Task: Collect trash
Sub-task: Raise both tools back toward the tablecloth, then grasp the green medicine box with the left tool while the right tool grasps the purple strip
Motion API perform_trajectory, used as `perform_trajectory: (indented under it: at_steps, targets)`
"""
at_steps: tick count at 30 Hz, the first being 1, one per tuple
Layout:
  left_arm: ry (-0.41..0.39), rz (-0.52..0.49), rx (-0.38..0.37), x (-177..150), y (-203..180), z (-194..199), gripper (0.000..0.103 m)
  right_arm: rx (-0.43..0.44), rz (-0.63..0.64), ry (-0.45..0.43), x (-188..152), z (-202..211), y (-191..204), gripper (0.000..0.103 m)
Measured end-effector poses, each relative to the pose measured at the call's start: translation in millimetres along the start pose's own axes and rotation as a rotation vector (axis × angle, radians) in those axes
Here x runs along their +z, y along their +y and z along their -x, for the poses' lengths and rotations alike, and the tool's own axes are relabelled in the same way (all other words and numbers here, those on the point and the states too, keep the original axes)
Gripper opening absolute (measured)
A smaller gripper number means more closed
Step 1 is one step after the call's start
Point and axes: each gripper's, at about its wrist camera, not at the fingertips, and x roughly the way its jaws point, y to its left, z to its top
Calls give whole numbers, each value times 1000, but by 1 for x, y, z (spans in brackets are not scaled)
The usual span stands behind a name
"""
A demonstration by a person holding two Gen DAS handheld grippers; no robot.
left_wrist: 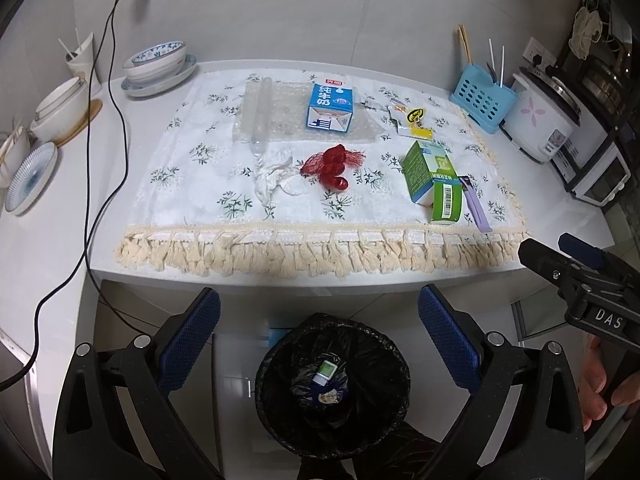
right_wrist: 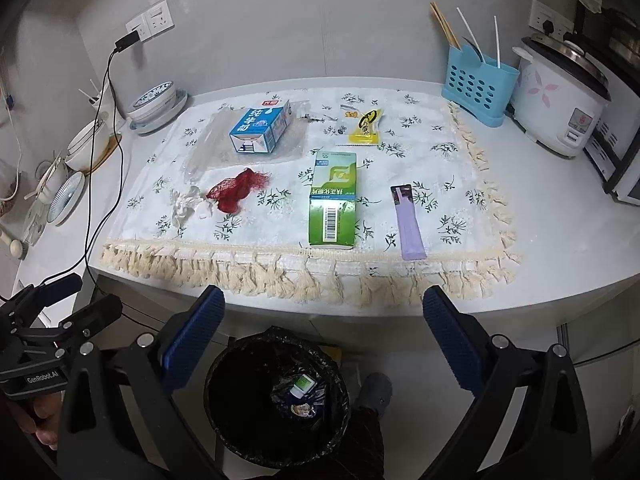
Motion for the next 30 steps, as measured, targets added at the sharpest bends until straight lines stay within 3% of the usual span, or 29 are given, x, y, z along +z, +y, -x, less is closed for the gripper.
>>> perform_trajectory:
  at_steps: [9, 18, 30]
  targets:
    - [12, -21, -7, 25, -16, -14, 97, -27, -25, 19, 21, -8, -27, 95]
    - [61, -28, -20, 54, -44, -54, 97, -62, -55, 61, 39, -36, -68, 95]
    - [125, -49, -41, 111, -106, -122, 97, -60, -52, 171, 61, -104, -108, 79]
